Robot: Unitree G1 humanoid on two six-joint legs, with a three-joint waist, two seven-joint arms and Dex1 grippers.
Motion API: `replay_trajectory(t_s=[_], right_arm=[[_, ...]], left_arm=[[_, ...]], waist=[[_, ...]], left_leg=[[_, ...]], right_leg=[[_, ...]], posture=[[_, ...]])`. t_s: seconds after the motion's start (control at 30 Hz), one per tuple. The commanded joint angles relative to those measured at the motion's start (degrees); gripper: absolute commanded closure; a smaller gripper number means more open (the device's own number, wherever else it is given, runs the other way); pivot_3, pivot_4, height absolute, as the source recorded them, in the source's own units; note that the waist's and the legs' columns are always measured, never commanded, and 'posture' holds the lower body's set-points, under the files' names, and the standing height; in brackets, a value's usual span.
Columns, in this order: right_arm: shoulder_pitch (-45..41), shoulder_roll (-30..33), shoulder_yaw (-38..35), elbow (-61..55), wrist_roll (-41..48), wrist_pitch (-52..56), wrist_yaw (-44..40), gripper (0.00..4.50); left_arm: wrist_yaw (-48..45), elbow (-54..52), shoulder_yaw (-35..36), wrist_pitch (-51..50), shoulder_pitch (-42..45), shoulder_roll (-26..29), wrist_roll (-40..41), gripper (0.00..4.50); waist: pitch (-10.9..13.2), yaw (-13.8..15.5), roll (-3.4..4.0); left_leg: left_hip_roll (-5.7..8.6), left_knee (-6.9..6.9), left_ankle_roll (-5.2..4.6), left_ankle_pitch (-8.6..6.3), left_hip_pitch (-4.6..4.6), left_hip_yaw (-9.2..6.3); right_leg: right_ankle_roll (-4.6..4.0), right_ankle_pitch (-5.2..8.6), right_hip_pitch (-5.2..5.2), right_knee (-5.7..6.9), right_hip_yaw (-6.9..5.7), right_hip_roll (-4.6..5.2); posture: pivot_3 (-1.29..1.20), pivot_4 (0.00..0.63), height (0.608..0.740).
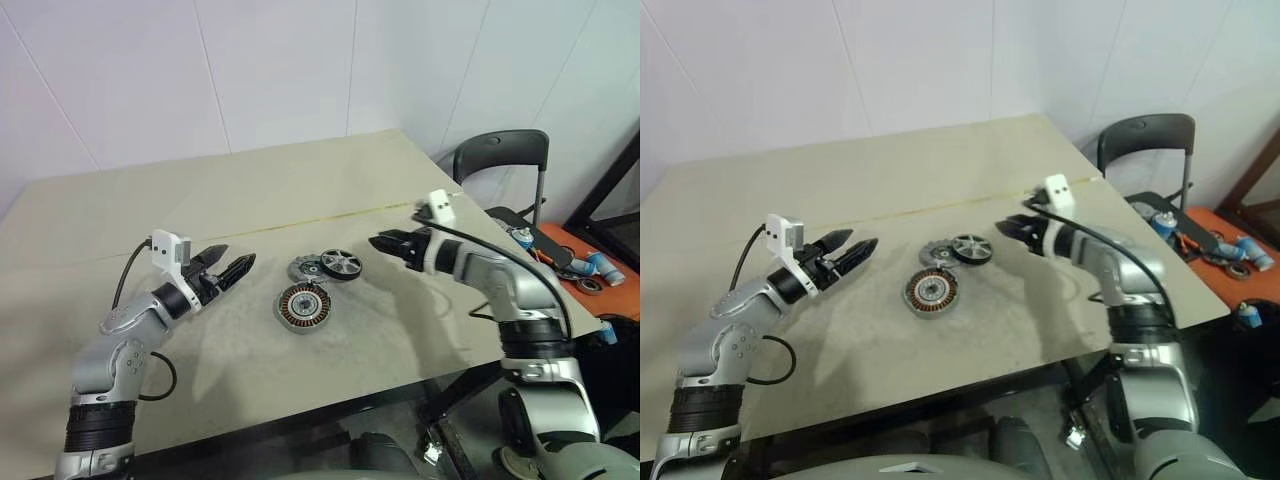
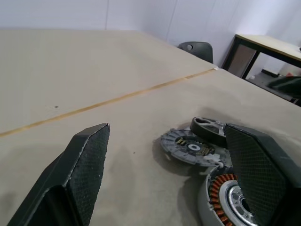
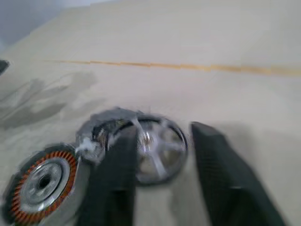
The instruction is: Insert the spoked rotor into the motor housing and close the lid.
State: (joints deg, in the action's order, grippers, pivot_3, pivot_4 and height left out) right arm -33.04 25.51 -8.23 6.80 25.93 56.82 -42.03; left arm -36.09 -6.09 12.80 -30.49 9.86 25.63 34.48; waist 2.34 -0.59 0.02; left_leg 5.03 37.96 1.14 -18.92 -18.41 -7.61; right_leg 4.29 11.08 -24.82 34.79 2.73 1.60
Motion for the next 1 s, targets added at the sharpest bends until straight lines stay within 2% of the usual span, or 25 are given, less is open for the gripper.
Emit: replay_trajectory(t_s=[0.03, 0.23, 0.4, 0.73, 0.87, 1.0], right_arm=[[0.8, -2.2, -7.5, -4.1, 10.7, 14.2, 1.2, 2.20], [2.5, -14.5, -21.9, -6.9, 18.9, 31.7, 11.2, 2.20], [0.8, -21.1, -30.0, 0.3, 15.7, 29.3, 21.9, 2.20], [-0.8, -25.9, -30.3, 7.7, 13.9, 20.7, 31.2, 2.20], [-0.2, -27.9, -27.7, 6.6, 15.3, 21.3, 31.5, 2.20], [0.8, -26.0, -27.4, 2.8, 19.1, 24.4, 28.8, 2.20]], left_arm=[[-0.9, 0.2, 0.3, 1.3, 2.2, 0.3, 0.0, 0.40], [-1.2, 0.8, -0.8, 1.4, 2.9, 0.0, -0.7, 0.40], [-1.2, 0.3, -1.4, 1.2, 2.7, -0.2, -0.9, 0.40], [-1.4, 0.2, -1.2, 1.4, 2.4, 0.2, -1.1, 0.40], [-1.3, -0.1, -1.0, 1.2, 2.0, 0.3, -1.1, 0.40], [-1.3, -0.3, -0.7, 1.1, 2.0, 0.5, -0.9, 0.40]], waist=[[0.0, -0.2, -0.01], [0.0, -0.1, 0.01], [0.0, 0.0, 0.01], [0.0, -0.4, 0.11], [0.0, -0.4, 0.12], [0.1, -0.3, 0.12]], left_leg=[[-0.01, 0.00, -0.01, 0.00, 0.01, 0.01], [-0.04, 0.03, -0.01, 0.00, 0.09, 0.02], [0.01, 0.04, -0.02, -0.01, 0.07, 0.02], [-0.02, 0.00, -0.02, -0.01, 0.06, 0.04], [-0.02, -0.01, -0.02, -0.01, 0.05, 0.04], [-0.01, 0.00, -0.03, -0.01, 0.04, 0.04]], right_leg=[[0.00, 0.00, 0.01, -0.01, 0.00, -0.01], [0.02, 0.00, 0.09, 0.02, 0.01, -0.04], [0.02, -0.01, 0.10, -0.03, 0.01, 0.00], [0.02, -0.01, 0.05, -0.02, 0.02, -0.03], [0.01, -0.01, 0.04, -0.02, 0.02, -0.03], [0.02, -0.01, 0.04, -0.02, 0.03, -0.02]], posture=[[0.00, 0.000, 0.740], [0.00, 0.000, 0.740], [0.00, 0.000, 0.740], [0.00, 0.000, 0.740], [0.00, 0.000, 0.740], [0.00, 0.000, 0.740]])
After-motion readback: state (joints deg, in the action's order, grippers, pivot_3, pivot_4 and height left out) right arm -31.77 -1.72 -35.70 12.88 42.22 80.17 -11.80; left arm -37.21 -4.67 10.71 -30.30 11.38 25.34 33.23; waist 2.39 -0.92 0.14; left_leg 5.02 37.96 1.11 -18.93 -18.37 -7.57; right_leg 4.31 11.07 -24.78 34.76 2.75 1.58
